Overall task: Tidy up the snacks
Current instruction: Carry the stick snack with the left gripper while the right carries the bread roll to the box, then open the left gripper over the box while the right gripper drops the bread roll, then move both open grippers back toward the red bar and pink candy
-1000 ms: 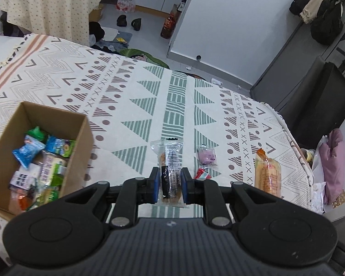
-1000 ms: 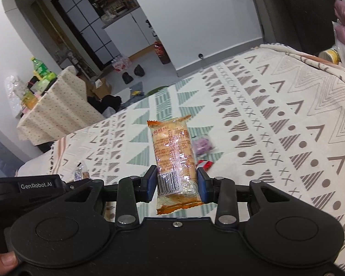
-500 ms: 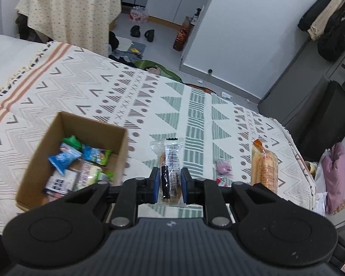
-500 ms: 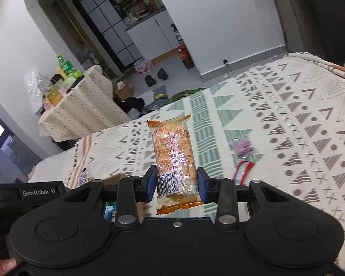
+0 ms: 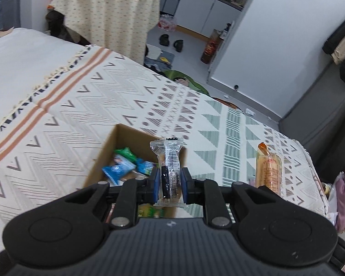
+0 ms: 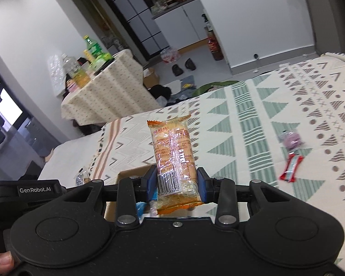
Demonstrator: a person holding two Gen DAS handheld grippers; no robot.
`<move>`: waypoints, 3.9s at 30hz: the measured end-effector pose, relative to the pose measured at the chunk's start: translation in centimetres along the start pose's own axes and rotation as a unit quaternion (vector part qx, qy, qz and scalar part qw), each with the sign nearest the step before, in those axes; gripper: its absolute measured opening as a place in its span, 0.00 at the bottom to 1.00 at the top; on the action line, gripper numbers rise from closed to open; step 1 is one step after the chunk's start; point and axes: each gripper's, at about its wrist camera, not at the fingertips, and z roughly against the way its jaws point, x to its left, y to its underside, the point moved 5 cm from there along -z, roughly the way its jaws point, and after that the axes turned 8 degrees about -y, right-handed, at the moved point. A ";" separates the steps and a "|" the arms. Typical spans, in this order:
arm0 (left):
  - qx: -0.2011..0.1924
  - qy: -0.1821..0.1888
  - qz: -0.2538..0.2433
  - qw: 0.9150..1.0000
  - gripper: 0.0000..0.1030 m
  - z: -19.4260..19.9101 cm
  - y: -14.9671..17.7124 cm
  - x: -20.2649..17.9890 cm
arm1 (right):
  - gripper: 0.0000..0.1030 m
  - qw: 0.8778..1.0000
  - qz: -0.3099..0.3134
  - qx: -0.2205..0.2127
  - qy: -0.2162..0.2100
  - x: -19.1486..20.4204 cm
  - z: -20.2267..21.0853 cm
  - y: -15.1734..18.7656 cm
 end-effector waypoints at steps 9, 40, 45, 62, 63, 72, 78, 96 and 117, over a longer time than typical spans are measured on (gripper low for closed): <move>0.010 -0.012 0.026 1.000 0.18 -0.5 -0.6 4.4 | 0.35 1.000 0.013 0.021 -0.011 3.0 -2.5 1.3; 0.077 0.014 0.059 0.995 0.24 -7.7 -1.9 7.6 | 0.35 0.996 0.031 0.081 0.019 5.8 -9.3 3.0; 0.078 0.004 0.060 0.995 0.28 -7.5 -2.0 8.2 | 0.35 0.996 0.033 0.081 0.018 6.2 -9.3 2.9; 0.074 -0.019 0.058 0.995 0.72 -5.9 -1.3 8.4 | 0.81 0.997 0.033 0.066 0.025 5.1 -6.4 2.7; 0.074 -0.024 0.055 0.995 0.73 -5.8 -1.2 8.2 | 0.89 0.997 0.036 0.063 0.030 4.9 -6.2 2.6; 0.071 -0.036 0.027 0.996 0.87 -4.5 -0.3 6.7 | 1.00 0.993 0.058 0.073 0.077 3.5 -3.9 2.7; 0.057 -0.027 0.000 0.998 0.97 -3.5 0.3 4.7 | 1.00 0.990 0.079 0.062 0.098 2.7 -2.0 2.5; 0.047 0.011 -0.034 0.998 1.00 -1.6 2.4 -2.2 | 1.00 0.992 0.056 0.032 0.108 -2.9 4.3 1.8; 0.058 0.050 -0.105 0.991 0.99 -2.8 5.3 -11.5 | 0.95 0.994 0.001 -0.007 0.105 -11.1 8.8 0.3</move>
